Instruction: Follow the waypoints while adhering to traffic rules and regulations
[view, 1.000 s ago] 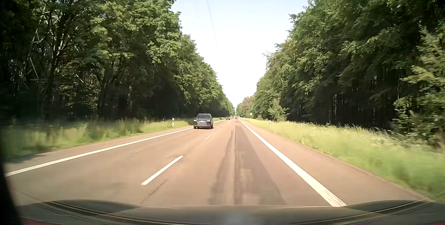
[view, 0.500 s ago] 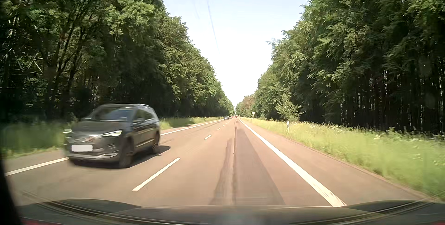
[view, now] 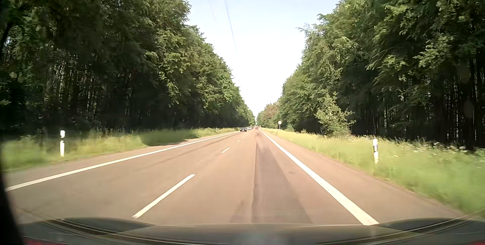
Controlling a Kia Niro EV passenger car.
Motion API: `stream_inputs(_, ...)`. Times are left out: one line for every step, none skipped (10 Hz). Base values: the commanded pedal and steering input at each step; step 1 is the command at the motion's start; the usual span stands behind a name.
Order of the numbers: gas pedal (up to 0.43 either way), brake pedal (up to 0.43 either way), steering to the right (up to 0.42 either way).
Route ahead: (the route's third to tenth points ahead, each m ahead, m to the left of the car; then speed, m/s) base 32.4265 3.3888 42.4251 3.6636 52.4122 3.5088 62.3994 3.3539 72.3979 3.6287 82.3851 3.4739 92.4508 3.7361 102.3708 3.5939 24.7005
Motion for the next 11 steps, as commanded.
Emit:
stream_inputs(0.130, 0.030, 0.003)
stream_inputs(0.130, 0.030, 0.003)
stream_inputs(0.130, 0.030, 0.003)
stream_inputs(0.130, 0.030, 0.003)
stream_inputs(0.130, 0.030, 0.003)
stream_inputs(0.130, 0.030, 0.003)
stream_inputs(0.130, 0.030, 0.003)
stream_inputs(0.130, 0.030, 0.003)
stream_inputs(0.130, 0.030, 0.003)
stream_inputs(0.138, 0.030, 0.003)
stream_inputs(0.138, 0.030, 0.003)
